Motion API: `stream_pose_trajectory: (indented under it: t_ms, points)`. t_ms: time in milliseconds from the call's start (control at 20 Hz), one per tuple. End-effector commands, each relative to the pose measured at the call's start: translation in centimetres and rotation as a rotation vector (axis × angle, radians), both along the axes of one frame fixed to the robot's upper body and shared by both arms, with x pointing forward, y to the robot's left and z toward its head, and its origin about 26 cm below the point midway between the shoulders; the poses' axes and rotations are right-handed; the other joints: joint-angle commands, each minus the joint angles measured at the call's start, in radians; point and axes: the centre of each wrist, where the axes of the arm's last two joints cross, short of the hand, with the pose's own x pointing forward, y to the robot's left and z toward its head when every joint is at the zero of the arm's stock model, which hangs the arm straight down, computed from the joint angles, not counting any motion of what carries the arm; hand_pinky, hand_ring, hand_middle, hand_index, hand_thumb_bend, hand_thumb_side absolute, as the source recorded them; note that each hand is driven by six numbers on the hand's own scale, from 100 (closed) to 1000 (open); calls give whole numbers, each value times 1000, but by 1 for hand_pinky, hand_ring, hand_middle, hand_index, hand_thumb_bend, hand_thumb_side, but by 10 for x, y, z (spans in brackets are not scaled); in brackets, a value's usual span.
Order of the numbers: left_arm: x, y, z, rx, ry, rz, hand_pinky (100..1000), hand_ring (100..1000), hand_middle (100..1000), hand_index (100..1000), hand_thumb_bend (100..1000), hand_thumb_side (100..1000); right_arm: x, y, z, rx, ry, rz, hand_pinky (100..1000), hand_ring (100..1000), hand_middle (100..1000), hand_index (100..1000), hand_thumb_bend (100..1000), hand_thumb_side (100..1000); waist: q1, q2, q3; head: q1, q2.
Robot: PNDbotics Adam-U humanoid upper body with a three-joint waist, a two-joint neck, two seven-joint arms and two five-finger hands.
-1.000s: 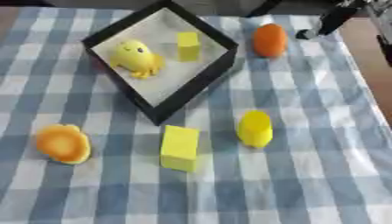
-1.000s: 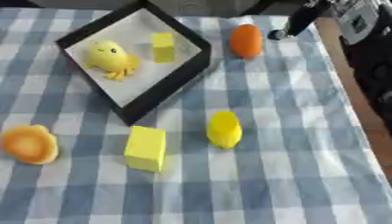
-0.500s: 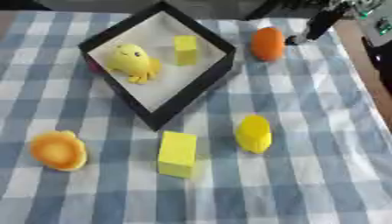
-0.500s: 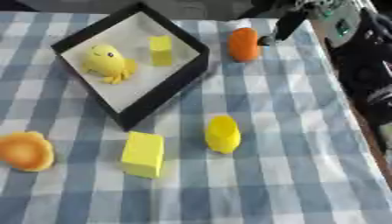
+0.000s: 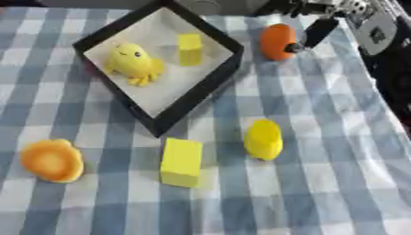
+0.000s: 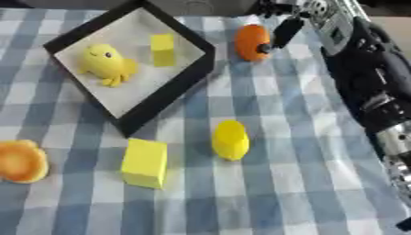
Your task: Pick up objects on the table and place them in the box.
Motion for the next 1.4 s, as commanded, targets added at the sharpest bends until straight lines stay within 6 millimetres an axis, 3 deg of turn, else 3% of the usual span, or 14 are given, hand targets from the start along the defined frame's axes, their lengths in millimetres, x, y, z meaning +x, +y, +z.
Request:
stream_pose_trajectory:
  t_ms: [50, 450, 650, 850, 1100, 1400]
  points:
    - [-8, 7, 20, 22, -54, 13, 771, 795, 862, 910, 858, 572, -1, -7, 10, 3, -40, -32, 913, 875, 851, 923, 466, 100, 3, -2, 5, -9, -20]
    - [-10, 2, 26, 24, -74, -13, 770, 794, 861, 909, 853, 574, 1, -9, -2, 10, -63, -106, 900, 855, 829, 910, 431, 100, -5, 20, 27, -23, -45]
    - [-10, 1, 28, 26, -80, -20, 770, 794, 861, 907, 850, 574, 2, -9, -6, 31, -85, -147, 881, 826, 770, 855, 264, 100, -9, 26, 35, -29, -51]
    - [-11, 1, 26, 26, -75, -18, 769, 794, 860, 904, 848, 574, 2, -6, -7, 52, -105, -161, 868, 801, 591, 705, 100, 100, -11, 23, 35, -26, -40]
    - [-11, 5, 24, 31, -70, -7, 770, 794, 860, 903, 844, 574, -1, -1, 7, 55, -141, -129, 835, 738, 499, 557, 100, 100, -11, 11, 28, -17, -23]
    - [-13, 9, 21, 38, -66, 5, 770, 794, 858, 903, 841, 573, -8, 4, 32, 56, -215, -49, 839, 721, 519, 574, 100, 100, -13, -14, 15, -1, -3]
